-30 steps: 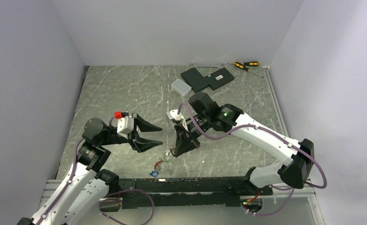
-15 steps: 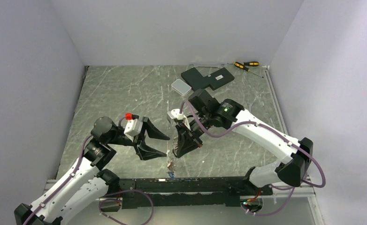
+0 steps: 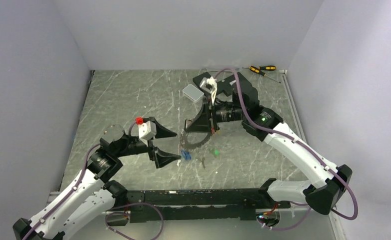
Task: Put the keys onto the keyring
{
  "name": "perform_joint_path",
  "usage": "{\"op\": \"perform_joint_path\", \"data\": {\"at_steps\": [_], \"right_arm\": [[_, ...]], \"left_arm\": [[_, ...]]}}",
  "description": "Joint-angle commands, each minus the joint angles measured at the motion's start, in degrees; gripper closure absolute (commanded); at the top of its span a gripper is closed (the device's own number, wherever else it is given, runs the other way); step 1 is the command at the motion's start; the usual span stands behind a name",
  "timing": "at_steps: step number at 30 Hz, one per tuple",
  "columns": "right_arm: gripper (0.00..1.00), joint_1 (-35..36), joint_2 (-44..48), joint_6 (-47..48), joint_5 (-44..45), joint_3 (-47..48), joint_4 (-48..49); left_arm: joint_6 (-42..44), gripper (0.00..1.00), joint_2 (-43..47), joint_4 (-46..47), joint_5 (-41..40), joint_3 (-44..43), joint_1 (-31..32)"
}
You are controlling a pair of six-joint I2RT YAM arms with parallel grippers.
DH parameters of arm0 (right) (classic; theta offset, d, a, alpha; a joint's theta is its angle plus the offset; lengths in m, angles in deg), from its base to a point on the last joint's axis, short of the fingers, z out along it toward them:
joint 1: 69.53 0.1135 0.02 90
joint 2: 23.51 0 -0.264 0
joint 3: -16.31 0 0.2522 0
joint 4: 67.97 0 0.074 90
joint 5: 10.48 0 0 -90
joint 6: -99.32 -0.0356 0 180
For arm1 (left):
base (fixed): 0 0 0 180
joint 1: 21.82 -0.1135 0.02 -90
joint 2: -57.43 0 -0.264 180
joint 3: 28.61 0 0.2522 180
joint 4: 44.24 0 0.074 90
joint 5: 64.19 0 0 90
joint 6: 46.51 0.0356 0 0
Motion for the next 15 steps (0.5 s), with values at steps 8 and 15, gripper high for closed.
{"op": "perform_joint_path", "data": {"at_steps": [8,15], "right_arm": [[1.00,-1.2,8.7,-33.0,30.3,-11.9,21.7],[1.00,-1.0,8.9,-35.0,26.2,-19.7,40.0]], "left_arm": [[-4.4,0.17,4.2,-3.1,-23.8,-8.7,0.1],[-12.9,0.22,1.3,-0.4,-27.2,-9.9,0.1]]}}
